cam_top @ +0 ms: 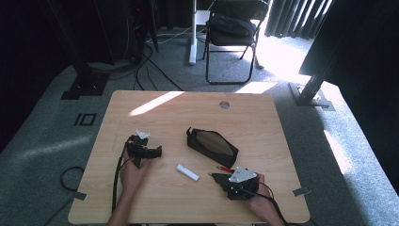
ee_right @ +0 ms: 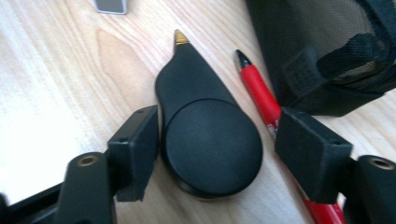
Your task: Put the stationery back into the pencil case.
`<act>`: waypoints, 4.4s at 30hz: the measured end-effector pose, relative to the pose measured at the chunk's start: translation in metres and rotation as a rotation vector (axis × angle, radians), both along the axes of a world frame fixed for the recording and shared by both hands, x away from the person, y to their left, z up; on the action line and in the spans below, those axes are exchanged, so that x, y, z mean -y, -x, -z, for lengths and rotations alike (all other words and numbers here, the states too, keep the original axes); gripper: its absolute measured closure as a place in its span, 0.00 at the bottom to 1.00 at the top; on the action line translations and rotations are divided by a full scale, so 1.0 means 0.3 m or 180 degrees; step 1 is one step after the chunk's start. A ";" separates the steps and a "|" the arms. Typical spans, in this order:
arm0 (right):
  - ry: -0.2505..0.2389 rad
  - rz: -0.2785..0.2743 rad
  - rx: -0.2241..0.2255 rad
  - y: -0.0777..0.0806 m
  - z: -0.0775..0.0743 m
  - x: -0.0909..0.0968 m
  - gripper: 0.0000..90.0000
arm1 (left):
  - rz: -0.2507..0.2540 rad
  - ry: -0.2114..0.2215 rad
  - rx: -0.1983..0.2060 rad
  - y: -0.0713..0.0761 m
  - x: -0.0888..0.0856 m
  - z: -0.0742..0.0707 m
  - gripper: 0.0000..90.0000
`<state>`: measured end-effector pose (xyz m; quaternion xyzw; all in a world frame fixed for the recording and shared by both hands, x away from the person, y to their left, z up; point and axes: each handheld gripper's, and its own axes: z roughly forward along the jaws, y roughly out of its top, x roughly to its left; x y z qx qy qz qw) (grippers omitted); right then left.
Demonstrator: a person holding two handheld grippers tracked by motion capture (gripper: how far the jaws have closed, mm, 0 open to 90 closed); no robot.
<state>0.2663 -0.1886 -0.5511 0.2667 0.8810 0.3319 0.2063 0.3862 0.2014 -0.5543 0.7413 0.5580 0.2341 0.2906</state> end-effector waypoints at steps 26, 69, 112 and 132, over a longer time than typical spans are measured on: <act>-0.0182 -0.0155 -0.0338 0.015 0.003 0.009 0.36 | 0.0000 0.0000 0.0000 0.000 0.000 0.000 0.02; -0.0249 -0.0307 -0.0501 -0.015 0.001 -0.020 0.45 | 0.0000 -0.0001 -0.0001 0.000 0.000 0.000 0.02; -0.0376 -0.0200 -0.0396 -0.002 -0.038 -0.003 0.46 | 0.0002 -0.0003 0.0000 0.000 0.001 0.000 0.02; -0.0521 -0.0198 -0.0249 0.023 -0.101 0.027 0.46 | 0.0002 -0.0003 -0.0001 0.000 0.001 0.000 0.02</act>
